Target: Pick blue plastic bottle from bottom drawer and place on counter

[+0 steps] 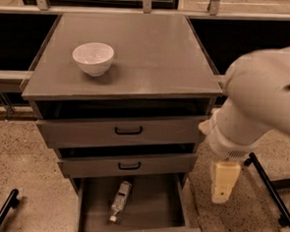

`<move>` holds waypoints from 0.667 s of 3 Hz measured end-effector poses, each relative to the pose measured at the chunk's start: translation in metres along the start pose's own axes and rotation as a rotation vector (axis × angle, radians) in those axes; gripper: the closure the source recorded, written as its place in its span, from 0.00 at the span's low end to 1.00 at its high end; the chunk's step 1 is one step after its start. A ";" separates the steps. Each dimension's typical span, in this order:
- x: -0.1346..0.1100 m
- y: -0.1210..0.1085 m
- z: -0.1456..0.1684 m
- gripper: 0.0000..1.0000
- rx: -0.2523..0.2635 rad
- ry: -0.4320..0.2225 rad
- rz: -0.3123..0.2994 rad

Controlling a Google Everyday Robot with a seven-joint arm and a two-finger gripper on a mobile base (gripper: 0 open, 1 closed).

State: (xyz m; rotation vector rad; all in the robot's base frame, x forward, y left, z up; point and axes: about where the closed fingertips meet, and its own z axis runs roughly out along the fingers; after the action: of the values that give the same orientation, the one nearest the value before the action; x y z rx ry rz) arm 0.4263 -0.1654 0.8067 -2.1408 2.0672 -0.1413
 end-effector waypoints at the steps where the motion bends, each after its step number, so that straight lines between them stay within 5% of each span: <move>1: 0.013 0.024 0.071 0.00 0.004 0.089 -0.268; 2: 0.012 0.025 0.068 0.00 0.003 0.084 -0.283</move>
Offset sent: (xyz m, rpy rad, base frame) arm -0.0076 -0.0062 -0.0570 -0.0981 -0.0114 0.1530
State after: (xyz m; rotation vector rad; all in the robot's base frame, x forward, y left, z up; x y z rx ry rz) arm 0.4146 -0.1746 0.7346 -2.4545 1.7898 -0.2723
